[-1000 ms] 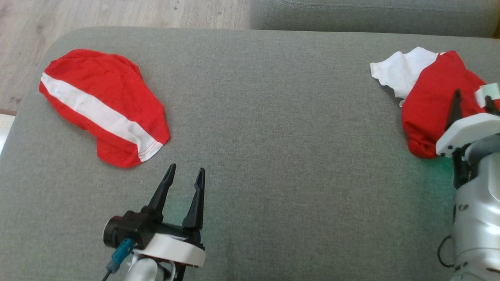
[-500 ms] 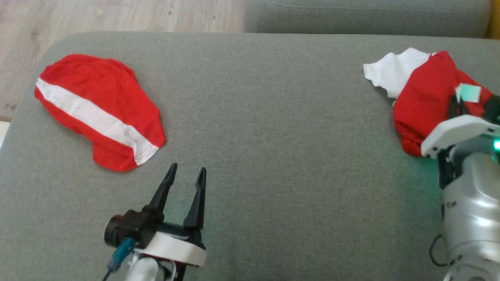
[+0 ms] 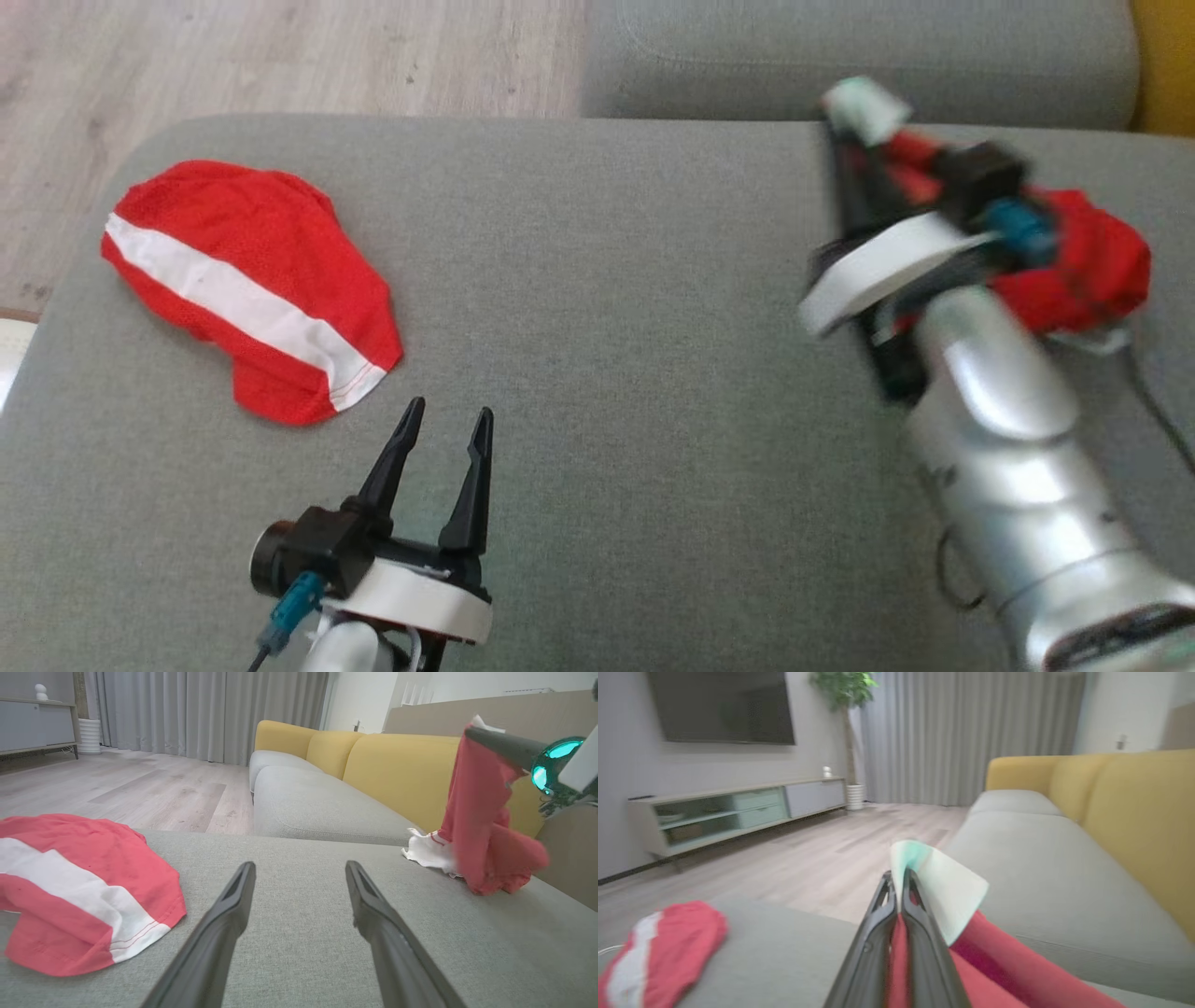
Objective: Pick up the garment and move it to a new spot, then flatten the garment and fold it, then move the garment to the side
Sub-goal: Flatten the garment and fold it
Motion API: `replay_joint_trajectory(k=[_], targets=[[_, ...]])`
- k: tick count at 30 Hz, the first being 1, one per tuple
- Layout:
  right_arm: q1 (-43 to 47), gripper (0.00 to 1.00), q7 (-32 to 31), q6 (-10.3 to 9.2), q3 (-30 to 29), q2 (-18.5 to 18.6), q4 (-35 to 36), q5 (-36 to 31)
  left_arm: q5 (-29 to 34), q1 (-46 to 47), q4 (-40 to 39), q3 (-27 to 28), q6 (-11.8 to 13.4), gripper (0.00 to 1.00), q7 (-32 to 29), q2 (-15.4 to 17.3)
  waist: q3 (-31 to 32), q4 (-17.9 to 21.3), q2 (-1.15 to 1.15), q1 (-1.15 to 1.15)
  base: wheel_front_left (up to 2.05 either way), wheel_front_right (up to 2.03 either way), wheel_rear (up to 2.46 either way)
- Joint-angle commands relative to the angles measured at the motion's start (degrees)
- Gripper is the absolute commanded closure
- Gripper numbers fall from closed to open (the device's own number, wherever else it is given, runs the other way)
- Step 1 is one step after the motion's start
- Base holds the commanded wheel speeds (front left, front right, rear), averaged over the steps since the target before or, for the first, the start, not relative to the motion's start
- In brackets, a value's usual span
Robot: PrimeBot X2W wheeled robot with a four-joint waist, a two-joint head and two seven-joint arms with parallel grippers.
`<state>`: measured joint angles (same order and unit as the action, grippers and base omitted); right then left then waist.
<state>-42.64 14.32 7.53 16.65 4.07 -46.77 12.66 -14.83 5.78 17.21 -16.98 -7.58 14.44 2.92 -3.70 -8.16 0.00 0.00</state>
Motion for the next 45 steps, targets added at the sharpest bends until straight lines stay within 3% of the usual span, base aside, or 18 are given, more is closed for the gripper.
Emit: replay_joint_trajectory(k=[1,7,10,13,20,25,28,35,36,37,38,45], targets=[[1.1,1.00,0.6,-0.04,4.1,-1.2,3.2,2.3,-0.6,1.3,-1.6,1.4,0.1,0.00,0.6,0.0,0.7,-0.3,0.00,0.00,0.00,0.00,0.00],[7.7,1.00,-2.4,-0.04,24.0,-1.2,13.2,13.0,-0.6,-0.1,-1.7,2.4,0.3,0.00,0.6,0.0,2.4,-0.8,0.00,0.00,0.00,0.00,0.00],[9.2,1.00,-3.5,-0.04,26.9,-0.7,16.0,15.7,-0.4,-0.9,-1.8,3.2,0.5,0.00,0.6,0.0,2.9,0.1,0.00,0.00,0.00,0.00,0.00],[9.8,1.00,-3.6,-0.04,25.4,1.3,19.0,18.6,-0.4,-1.5,-2.2,4.1,0.7,0.00,0.6,0.0,3.1,1.7,0.00,0.00,0.00,0.00,0.00],[9.6,1.00,-3.1,-0.04,9.9,7.5,23.1,19.8,-1.3,-2.2,-2.6,3.4,0.8,0.00,0.6,0.0,3.7,5.1,0.00,0.00,0.00,0.00,0.00],[12.5,1.00,-6.0,-0.04,-10.5,11.5,17.9,12.1,-1.4,-2.0,-2.9,2.7,1.1,0.00,0.6,0.0,3.2,6.3,0.00,0.00,0.00,0.00,0.00],[14.6,1.00,-7.0,-0.04,-22.9,12.6,14.5,3.4,-1.4,-1.7,-3.0,2.9,1.1,0.00,0.6,0.0,2.8,6.5,0.00,0.00,0.00,0.00,0.00],[18.1,1.00,-8.0,-0.04,-42.2,6.7,16.2,-15.0,-1.1,-1.3,-2.8,3.3,0.9,0.00,0.6,0.0,1.9,6.7,0.00,0.00,0.00,0.00,0.00],[18.2,0.73,-7.9,-0.04,-44.6,5.5,17.2,-17.5,-1.1,-1.2,-2.7,3.2,0.9,0.00,0.6,0.0,1.8,6.7,0.00,0.00,0.00,0.00,0.00],[18.2,0.08,-7.8,-0.04,-46.6,4.2,18.3,-19.8,-1.1,-1.1,-2.6,3.1,0.9,0.00,0.6,0.0,1.7,6.7,0.00,0.00,0.00,0.00,0.00],[18.2,0.00,-7.8,-0.04,-48.0,3.0,19.2,-21.9,-1.1,-1.0,-2.6,3.0,0.8,0.00,0.6,0.0,1.7,6.6,0.00,0.00,0.00,0.00,0.00],[18.4,0.00,-6.7,-0.04,-48.3,-0.7,23.9,-26.4,-1.2,-0.8,-2.2,2.9,0.7,0.00,0.6,0.0,1.7,6.4,0.00,0.00,0.00,0.00,0.00]])
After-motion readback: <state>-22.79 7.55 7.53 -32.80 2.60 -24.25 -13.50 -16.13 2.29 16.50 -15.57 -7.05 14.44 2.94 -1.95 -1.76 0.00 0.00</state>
